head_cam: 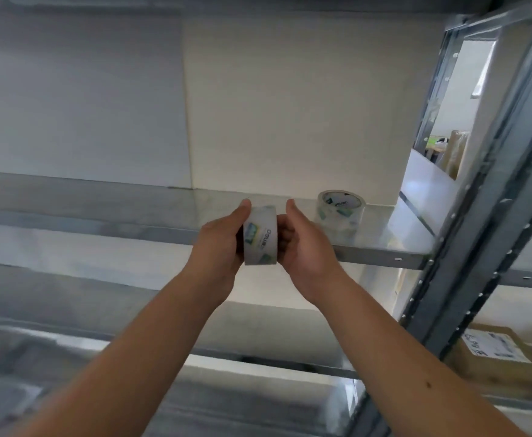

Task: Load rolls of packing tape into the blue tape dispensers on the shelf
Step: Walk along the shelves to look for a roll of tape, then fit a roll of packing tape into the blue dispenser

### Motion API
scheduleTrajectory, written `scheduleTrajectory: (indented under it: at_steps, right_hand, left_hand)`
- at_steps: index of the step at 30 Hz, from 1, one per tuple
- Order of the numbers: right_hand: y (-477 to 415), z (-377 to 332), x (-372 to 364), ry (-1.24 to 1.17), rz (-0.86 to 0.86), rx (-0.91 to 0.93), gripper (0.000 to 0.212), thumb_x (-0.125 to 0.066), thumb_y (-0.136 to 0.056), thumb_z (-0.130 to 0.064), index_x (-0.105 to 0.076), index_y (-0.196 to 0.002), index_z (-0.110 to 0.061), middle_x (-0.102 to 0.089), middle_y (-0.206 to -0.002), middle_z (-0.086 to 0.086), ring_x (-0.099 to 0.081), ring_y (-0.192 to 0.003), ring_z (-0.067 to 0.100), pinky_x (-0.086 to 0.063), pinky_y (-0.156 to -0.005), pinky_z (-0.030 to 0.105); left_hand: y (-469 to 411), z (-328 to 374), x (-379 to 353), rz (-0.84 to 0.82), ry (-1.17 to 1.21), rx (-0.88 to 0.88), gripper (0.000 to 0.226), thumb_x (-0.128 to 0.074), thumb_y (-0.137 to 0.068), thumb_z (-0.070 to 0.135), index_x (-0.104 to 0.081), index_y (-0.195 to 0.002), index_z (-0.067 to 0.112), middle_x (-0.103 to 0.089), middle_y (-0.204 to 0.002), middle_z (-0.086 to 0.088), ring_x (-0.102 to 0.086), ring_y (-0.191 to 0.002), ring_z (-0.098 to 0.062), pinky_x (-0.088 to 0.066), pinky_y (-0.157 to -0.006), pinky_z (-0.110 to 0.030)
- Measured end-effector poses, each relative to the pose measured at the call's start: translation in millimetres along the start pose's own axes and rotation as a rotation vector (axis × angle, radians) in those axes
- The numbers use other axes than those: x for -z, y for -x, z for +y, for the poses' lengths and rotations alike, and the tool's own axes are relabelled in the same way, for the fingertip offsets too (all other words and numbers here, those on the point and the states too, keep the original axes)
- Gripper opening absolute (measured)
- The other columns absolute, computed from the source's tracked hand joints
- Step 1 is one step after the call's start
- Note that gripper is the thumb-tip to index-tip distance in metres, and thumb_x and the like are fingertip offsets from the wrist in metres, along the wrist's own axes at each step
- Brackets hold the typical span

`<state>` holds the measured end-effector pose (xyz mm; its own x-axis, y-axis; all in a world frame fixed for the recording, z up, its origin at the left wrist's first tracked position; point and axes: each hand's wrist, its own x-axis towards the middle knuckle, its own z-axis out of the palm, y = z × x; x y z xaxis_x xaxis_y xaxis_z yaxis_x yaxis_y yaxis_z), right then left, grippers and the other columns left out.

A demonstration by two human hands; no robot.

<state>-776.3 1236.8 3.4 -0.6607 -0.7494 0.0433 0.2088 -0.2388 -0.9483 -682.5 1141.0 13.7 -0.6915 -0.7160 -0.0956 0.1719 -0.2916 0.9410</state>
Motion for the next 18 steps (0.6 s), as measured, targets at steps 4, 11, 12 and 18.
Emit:
scheduleTrajectory:
  at_steps: [4,11,12,18]
  right_hand:
    - [10.4,15.6,-16.3,-0.043,-0.103,-0.028,0.053,-0.040,-0.107,-0.045,-0.076,-0.110,-0.005,-0.080,-0.106,0.015,-0.076,-0.098,0.024,-0.059,-0.083,0.034]
    - [34.3,57.1,-78.2,-0.135,-0.364,-0.105,0.047,-0.042,-0.106,-0.038,-0.075,-0.112,-0.006,-0.080,-0.106,0.012,-0.075,-0.096,0.022,-0.059,-0.086,0.040]
    - [37.5,62.1,-90.1,-0.145,-0.405,-0.115,0.046,-0.041,-0.106,-0.037,-0.076,-0.110,-0.006,-0.080,-0.102,0.011,-0.075,-0.092,0.020,-0.060,-0.081,0.036]
    - [58.3,94.0,-173.6,-0.182,-0.593,-0.232,0.049,-0.042,-0.106,-0.039,-0.075,-0.112,-0.003,-0.079,-0.103,0.014,-0.075,-0.095,0.023,-0.060,-0.082,0.037]
  left_hand:
    - [27.2,-0.8,26.0,0.096,-0.008,-0.059,0.038,-0.057,-0.102,0.038,-0.076,-0.109,0.006,-0.080,-0.106,-0.017,-0.077,-0.100,-0.031,-0.062,-0.086,-0.039]
    - [83.4,0.9,95.3,0.315,-0.012,-0.138,0.043,-0.049,-0.104,0.036,-0.075,-0.115,0.003,-0.077,-0.112,-0.021,-0.073,-0.106,-0.037,-0.061,-0.090,-0.048]
    - [91.1,3.7,108.4,0.349,-0.004,-0.143,0.043,-0.049,-0.104,0.035,-0.074,-0.116,0.002,-0.076,-0.114,-0.022,-0.073,-0.107,-0.038,-0.061,-0.089,-0.048]
    - [138.4,19.2,182.8,0.528,0.018,-0.195,0.042,-0.048,-0.104,0.032,-0.074,-0.118,0.002,-0.076,-0.116,-0.022,-0.071,-0.111,-0.038,-0.056,-0.097,-0.051]
